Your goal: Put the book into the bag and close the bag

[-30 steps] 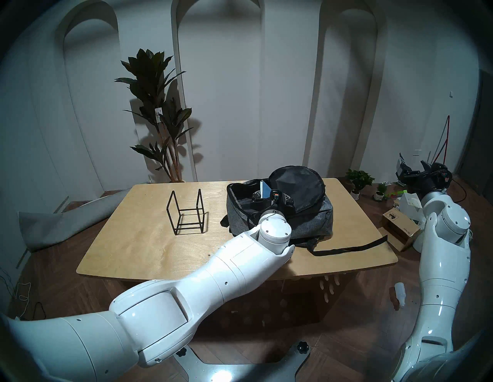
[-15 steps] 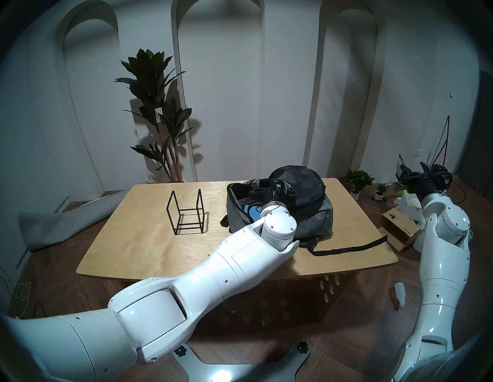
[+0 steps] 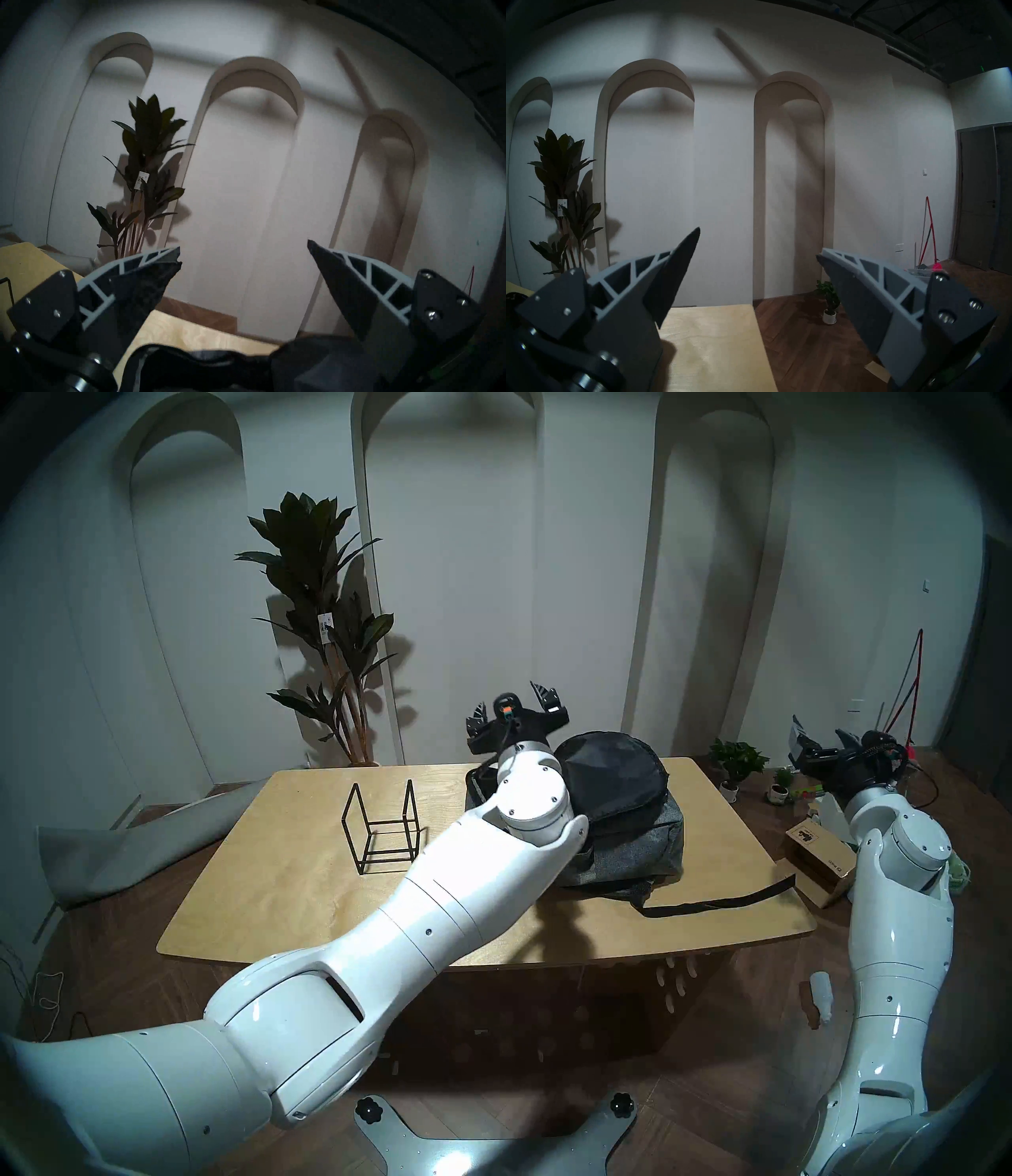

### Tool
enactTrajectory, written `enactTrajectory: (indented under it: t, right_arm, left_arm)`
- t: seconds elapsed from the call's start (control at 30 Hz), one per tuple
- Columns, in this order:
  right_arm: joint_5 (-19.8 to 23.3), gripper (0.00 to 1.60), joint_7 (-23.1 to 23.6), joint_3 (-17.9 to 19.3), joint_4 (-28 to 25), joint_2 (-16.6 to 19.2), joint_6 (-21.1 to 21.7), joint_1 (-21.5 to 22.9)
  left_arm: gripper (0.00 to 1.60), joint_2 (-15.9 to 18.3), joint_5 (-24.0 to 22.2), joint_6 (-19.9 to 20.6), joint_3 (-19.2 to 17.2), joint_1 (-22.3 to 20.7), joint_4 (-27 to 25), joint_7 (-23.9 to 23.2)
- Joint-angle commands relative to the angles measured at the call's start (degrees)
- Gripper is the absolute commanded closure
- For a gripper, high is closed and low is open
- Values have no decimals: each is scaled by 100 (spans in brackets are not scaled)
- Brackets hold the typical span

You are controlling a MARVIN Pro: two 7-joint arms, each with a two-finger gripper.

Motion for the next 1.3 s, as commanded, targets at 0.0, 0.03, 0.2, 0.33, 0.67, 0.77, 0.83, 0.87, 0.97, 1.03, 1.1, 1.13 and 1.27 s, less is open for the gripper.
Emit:
enactTrajectory:
  t: [0.0, 0.03, 0.2, 0.33, 0.67, 0.77, 0.83, 0.87, 0.97, 1.03, 1.1, 1.13, 1.27]
  right_arm:
    - [74, 0, 143, -459, -251, -315, 286, -118]
    - [91, 0, 147, -531, -265, -356, 385, -130]
    - [117, 0, 124, -844, -397, -504, 715, -140]
    - [148, 0, 22, -1032, -458, -618, 1023, -40]
    - [224, 0, -363, -1259, -527, -824, 1836, 256]
    - [257, 0, -620, -1247, -539, -891, 2253, 376]
    - [269, 0, -790, -1235, -538, -937, 2500, 442]
    - [275, 0, -846, -1229, -537, -955, 2584, 468]
    - [304, 0, -1005, -1203, -527, -1013, 2763, 534]
    - [349, 0, -1223, -1165, -558, -1103, 3156, 665]
    - [373, 0, -1375, -1147, -582, -1166, 3395, 757]
    - [373, 0, -1375, -1147, -582, -1166, 3395, 757]
    - [455, 0, -1742, -1092, -641, -1355, 3955, 992]
  left_arm:
    - [0, 562, 112, -319, -405, -74, -651, 111]
    - [0, 654, 120, -316, -476, -37, -749, 154]
    - [0, 1015, 155, -353, -803, 137, -1122, 293]
    - [0, 1337, 166, -332, -1020, 336, -1482, 384]
    - [0, 1889, 145, -280, -1412, 748, -2207, 502]
    - [0, 2079, 90, -229, -1528, 951, -2532, 502]
    - [0, 2176, 50, -186, -1568, 1068, -2706, 485]
    - [0, 2209, 36, -172, -1579, 1104, -2747, 472]
    - [0, 2284, 5, -115, -1601, 1178, -2821, 434]
    - [0, 2413, -106, 25, -1637, 1367, -3135, 356]
    - [0, 2504, -204, 132, -1661, 1485, -3342, 297]
    - [0, 2504, -204, 132, -1661, 1485, -3342, 297]
    - [0, 2705, -460, 398, -1713, 1675, -3694, 158]
